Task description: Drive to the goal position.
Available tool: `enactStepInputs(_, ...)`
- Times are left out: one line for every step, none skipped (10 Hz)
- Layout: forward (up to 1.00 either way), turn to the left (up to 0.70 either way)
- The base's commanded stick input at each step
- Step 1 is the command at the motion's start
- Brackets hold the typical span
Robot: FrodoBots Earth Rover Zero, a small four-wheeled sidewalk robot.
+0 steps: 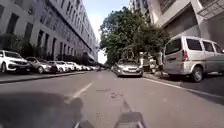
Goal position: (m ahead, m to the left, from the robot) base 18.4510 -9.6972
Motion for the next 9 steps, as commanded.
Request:
enactStepInputs(0.7,0.0)
enactStepInputs(0.7,0.0)
enactStepInputs(0.7,0.0)
enactStepInputs(0.7,0.0)
enactStepInputs(0.7,0.0)
enactStepInputs(0.7,0.0)
enactStepInputs(0.7,0.0)
enactStepInputs(0.7,0.0)
enactStepInputs(0.7,0.0)
